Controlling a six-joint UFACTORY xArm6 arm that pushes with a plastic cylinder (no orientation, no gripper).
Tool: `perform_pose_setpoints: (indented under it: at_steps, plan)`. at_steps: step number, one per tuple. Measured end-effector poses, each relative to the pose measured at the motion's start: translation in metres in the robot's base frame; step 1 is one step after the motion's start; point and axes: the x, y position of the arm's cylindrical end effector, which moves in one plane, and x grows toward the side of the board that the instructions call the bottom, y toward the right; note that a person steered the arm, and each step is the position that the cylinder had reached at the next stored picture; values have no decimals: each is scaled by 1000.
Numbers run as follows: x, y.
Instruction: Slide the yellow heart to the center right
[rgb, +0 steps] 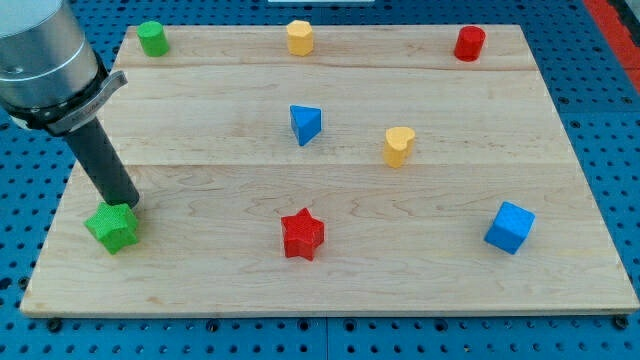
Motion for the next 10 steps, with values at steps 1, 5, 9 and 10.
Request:
perform_pose_setpoints:
  at_steps: [1,5,9,10]
  plan:
    - [0,0]
    - [-65,112]
    - [-82,340]
    - [-82,320]
